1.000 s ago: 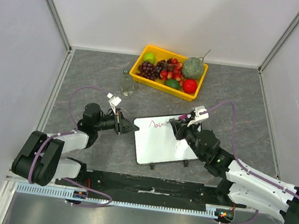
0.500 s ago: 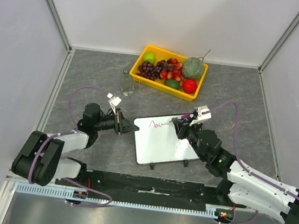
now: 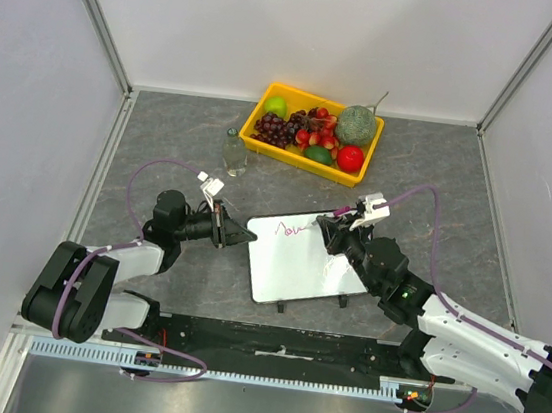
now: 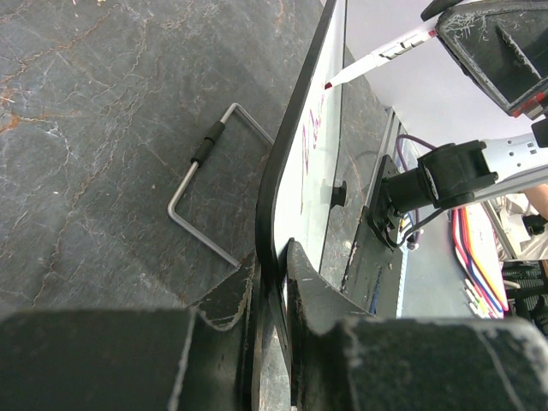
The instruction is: Write a sentence on the whiteboard
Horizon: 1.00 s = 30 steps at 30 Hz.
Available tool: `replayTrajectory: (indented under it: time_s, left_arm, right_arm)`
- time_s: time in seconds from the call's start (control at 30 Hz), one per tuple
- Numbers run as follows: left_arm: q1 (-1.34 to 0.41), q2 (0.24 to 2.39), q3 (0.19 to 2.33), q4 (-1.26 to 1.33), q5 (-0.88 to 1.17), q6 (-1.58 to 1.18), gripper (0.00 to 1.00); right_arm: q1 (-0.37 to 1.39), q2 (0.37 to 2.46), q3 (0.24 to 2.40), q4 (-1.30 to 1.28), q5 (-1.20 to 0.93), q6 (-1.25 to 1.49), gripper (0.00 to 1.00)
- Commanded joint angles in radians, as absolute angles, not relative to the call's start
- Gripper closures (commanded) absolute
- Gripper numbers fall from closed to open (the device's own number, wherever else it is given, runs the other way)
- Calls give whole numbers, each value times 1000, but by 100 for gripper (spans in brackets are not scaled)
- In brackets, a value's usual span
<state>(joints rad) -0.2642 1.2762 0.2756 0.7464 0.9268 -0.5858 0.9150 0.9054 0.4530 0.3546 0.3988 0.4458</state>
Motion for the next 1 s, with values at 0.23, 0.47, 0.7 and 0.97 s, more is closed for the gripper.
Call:
replayTrajectory:
  time_s: [0.23, 0.47, 0.7, 0.97]
  left_arm:
    - [-267, 1266, 272, 724, 925, -503, 98]
    - [-267, 1266, 271, 724, 925, -505, 98]
    - [-267, 1266, 272, 726, 927, -503, 98]
    - [-267, 1267, 272, 724, 927, -505, 98]
  right_arm:
    - [907, 914, 474, 419, 407, 453, 100]
    - [907, 933, 463, 443, 388, 468, 100]
    - [905, 939, 466, 411, 359, 474, 100]
    - [904, 913, 436, 377, 339, 491, 100]
